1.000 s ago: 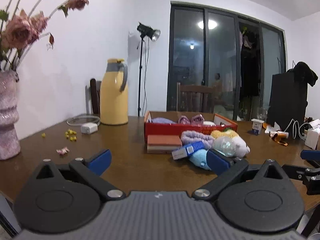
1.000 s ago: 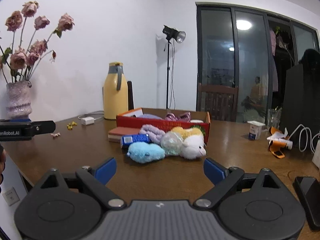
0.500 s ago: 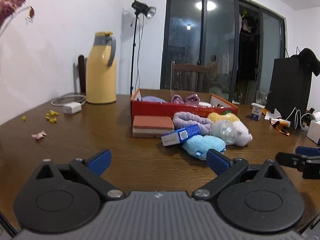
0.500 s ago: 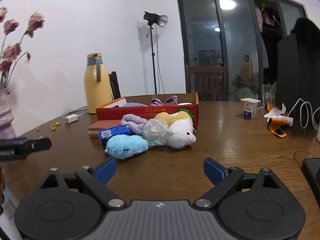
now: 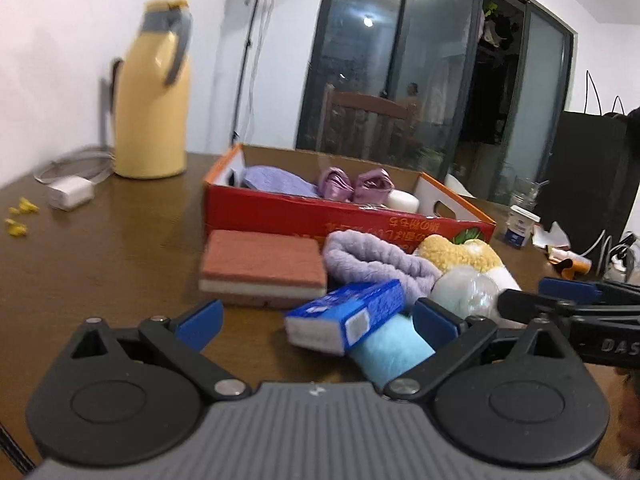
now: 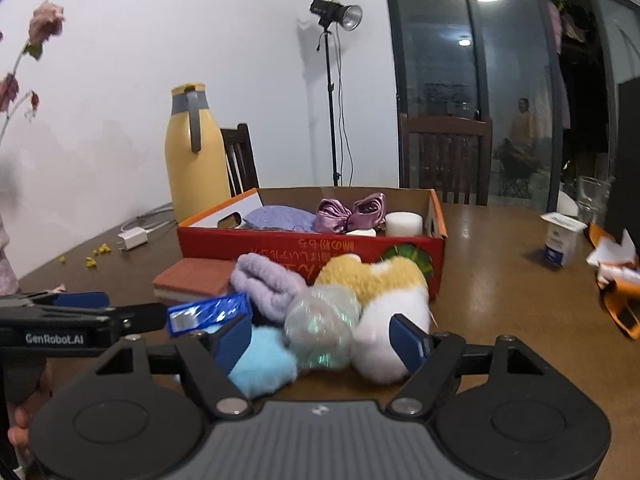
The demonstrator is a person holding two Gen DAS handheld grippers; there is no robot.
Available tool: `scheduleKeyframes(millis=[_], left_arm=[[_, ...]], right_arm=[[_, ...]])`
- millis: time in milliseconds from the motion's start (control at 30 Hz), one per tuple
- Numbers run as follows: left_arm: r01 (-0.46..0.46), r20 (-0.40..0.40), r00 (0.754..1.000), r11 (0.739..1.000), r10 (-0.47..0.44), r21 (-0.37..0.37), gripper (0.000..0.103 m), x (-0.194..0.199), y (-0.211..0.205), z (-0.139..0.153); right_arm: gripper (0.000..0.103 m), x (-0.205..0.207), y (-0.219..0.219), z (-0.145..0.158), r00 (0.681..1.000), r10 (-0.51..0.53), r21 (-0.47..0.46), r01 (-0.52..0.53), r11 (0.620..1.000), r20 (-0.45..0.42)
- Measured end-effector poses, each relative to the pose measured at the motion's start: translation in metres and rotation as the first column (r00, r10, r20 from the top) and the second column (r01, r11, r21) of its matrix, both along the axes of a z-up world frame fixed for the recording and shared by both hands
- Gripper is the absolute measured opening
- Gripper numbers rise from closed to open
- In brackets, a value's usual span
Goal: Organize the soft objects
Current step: 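Close both tools on the blue tissue pack on the pile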
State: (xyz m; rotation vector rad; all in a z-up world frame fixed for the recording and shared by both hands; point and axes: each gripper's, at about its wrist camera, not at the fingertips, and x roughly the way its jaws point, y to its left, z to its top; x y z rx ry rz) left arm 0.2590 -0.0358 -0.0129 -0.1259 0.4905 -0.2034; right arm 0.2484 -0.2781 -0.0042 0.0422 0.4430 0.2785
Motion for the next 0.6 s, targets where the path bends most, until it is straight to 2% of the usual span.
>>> scheduleKeyframes(millis=[133,233,267,300,367,467,600], left_arm=[[0.03,-0.056,0.998,0.999,-0.031,-0.014,0.103,0.027,-0.001,-0.008],[0.068,-0.101,0.992,0.995,-0.075,-0.069,0.102,0.035,0.002,-0.015],[0.072,-0.113,0.99,0.993,-0.082,-0.088,0.096,0.036,0.003,-0.018],[0.073,-0.125,0.988,0.992,-0.086,-0.106,0.084,0.038,0.004,-0.02],[0.085,-0.146,0.984,0.986,-0.106,-0.143,0.069,0.041,0.008,-0.023],[0.077,-0.145,0.984,0.978,-0.106,-0.194,0.066,0.04,0.014,-0.022],[0.087,-0.073,0.992,0.974,-0.104,-0.208,0.065,0.014,0.02,-0.002]], right_arm=[[0.067,0.024,0.005,-0.002,1.0,0.003,0.002,-0.003,1.0,-0.028],[0.067,0.031,0.01,-0.006,0.999,0.016,-0.001,-0.016,1.0,-0.034],[0.067,0.033,0.012,-0.007,0.999,0.02,-0.005,-0.02,1.0,-0.035],[0.067,0.035,0.015,-0.008,0.999,0.022,-0.011,-0.023,1.0,-0.037],[0.067,0.034,0.018,-0.009,0.999,0.022,-0.014,-0.022,1.0,-0.03],[0.067,0.031,0.022,-0.007,0.999,0.031,-0.008,-0.031,0.999,-0.016],[0.067,0.016,0.021,0.001,1.0,0.026,-0.001,-0.026,1.0,0.006]])
